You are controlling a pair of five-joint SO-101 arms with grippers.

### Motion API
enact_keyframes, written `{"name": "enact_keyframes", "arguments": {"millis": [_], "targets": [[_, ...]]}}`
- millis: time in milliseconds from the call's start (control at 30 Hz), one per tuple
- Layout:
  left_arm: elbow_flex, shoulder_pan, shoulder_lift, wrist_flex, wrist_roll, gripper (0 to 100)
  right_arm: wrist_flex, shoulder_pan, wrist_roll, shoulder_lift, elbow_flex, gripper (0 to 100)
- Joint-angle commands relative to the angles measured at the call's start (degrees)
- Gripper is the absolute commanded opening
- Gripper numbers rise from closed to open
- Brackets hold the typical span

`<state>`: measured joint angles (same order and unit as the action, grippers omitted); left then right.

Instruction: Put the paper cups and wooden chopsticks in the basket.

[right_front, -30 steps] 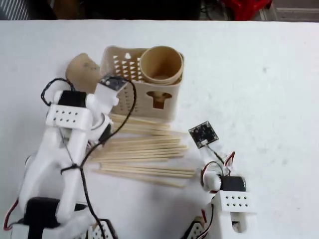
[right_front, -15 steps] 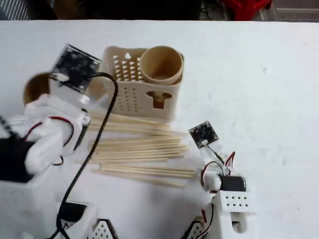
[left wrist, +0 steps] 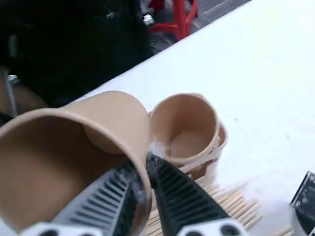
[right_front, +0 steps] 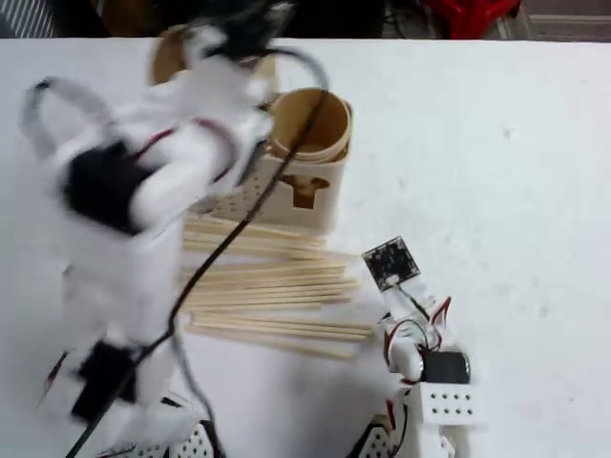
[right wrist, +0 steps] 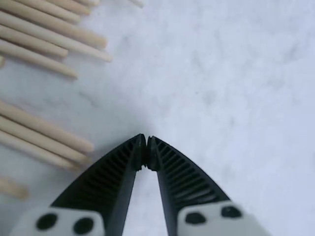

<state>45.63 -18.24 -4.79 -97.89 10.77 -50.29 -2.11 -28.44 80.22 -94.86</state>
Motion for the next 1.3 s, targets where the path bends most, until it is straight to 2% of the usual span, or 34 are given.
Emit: {"name": "enact_keyframes", "arguments": {"millis": [0, 167, 333, 467, 633, 1000, 1200, 1267], "targets": [[10.7, -3.6, 12.8, -1.4, -2.1, 2, -2.8, 0.6, -0.4, 5.8, -0.2, 1.8], [17.1, -4.2, 21.5, -3.5, -2.0, 2, -8.9, 0.1, -0.4, 14.2, -1.1, 1.8], [19.9, -4.5, 21.9, -4.1, -2.1, 2, -13.4, 0.1, -0.5, 21.4, -2.1, 1.8], [17.9, -8.4, 18.3, -4.5, -2.1, 2, -15.2, 0.1, -0.5, 23.1, -2.0, 1.8], [9.5, -12.4, 16.0, -4.2, -2.2, 2, -15.2, 0.1, -0.5, 22.9, -2.0, 1.8], [6.5, -6.8, 15.5, -4.1, -2.0, 2, -15.2, 0.1, -0.5, 22.9, -2.0, 1.8], [6.5, -7.5, 15.4, -4.2, 1.7, 17, -15.3, 0.1, -0.5, 22.9, -2.0, 1.8], [6.5, -7.0, 15.4, -4.0, 1.9, 17, -15.3, 0.1, -0.5, 22.9, -2.0, 1.8]]}}
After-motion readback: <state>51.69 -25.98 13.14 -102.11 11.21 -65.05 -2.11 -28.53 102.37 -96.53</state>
